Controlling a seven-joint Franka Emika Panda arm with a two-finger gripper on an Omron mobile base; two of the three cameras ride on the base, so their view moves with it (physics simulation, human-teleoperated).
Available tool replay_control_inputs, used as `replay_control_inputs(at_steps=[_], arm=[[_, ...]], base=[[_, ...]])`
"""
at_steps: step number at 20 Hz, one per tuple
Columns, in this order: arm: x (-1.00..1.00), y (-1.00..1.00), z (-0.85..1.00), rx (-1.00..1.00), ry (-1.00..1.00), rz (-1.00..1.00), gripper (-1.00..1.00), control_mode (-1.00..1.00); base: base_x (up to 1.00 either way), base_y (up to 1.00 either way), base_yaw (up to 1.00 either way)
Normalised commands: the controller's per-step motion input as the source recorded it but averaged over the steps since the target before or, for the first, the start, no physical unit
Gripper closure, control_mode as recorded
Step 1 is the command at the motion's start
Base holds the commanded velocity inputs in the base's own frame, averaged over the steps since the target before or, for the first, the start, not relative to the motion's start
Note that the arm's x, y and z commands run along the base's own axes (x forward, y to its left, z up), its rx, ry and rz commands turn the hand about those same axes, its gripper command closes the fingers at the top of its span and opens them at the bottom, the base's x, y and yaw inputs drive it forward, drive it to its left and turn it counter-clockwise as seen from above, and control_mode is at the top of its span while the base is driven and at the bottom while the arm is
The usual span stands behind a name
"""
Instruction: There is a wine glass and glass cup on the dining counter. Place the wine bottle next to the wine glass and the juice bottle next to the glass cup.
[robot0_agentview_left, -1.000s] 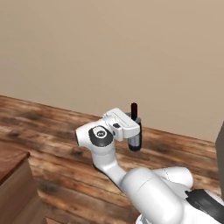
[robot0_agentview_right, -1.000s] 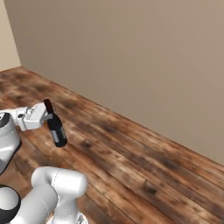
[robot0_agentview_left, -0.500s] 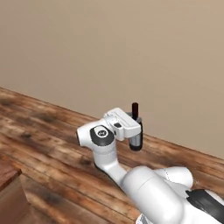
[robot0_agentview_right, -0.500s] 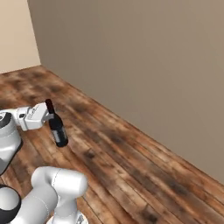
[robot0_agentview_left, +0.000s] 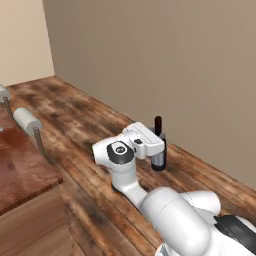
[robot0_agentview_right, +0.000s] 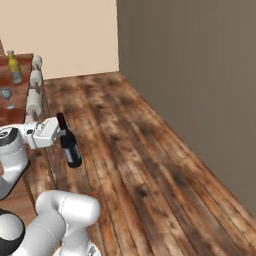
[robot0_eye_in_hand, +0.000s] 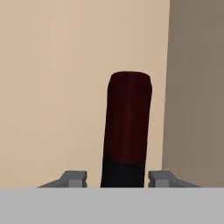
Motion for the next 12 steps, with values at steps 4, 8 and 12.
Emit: replay_control_inputs(at_steps=[4, 8, 12], arm=[[0.00, 0.00, 0.00, 0.00, 0.00, 0.00, 1.00, 1.00], [0.00, 0.00, 0.00, 0.00, 0.00, 0.00, 1.00, 1.00], [0.00, 0.00, 0.00, 0.00, 0.00, 0.00, 1.00, 1.00]], base=[[0.50, -0.01, 0.71], [0.56, -0.05, 0.62], [0.61, -0.05, 0.57]])
